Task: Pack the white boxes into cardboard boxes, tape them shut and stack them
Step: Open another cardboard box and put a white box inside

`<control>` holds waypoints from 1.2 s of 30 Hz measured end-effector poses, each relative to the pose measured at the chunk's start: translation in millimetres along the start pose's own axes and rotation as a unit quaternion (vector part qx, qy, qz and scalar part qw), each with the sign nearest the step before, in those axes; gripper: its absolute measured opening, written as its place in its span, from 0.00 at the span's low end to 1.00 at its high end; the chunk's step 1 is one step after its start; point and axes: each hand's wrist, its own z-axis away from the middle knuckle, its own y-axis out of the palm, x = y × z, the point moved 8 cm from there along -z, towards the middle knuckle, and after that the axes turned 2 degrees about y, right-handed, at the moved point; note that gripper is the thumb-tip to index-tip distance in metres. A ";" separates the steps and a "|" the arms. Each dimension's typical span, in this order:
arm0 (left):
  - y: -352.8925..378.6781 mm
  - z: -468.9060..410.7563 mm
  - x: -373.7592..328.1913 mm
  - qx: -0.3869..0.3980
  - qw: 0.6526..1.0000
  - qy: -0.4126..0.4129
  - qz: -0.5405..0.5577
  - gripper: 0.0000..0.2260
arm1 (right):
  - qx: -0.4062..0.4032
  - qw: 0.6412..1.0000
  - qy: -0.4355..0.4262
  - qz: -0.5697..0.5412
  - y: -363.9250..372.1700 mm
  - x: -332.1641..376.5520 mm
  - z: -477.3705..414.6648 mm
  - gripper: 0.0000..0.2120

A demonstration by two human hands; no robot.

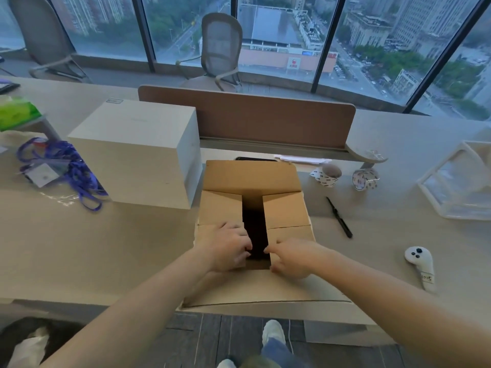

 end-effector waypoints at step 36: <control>-14.3 -17.6 73.2 0.133 0.985 -0.111 -0.018 0.24 | -0.062 0.968 0.243 0.015 -57.6 -148.3 16.9 0.18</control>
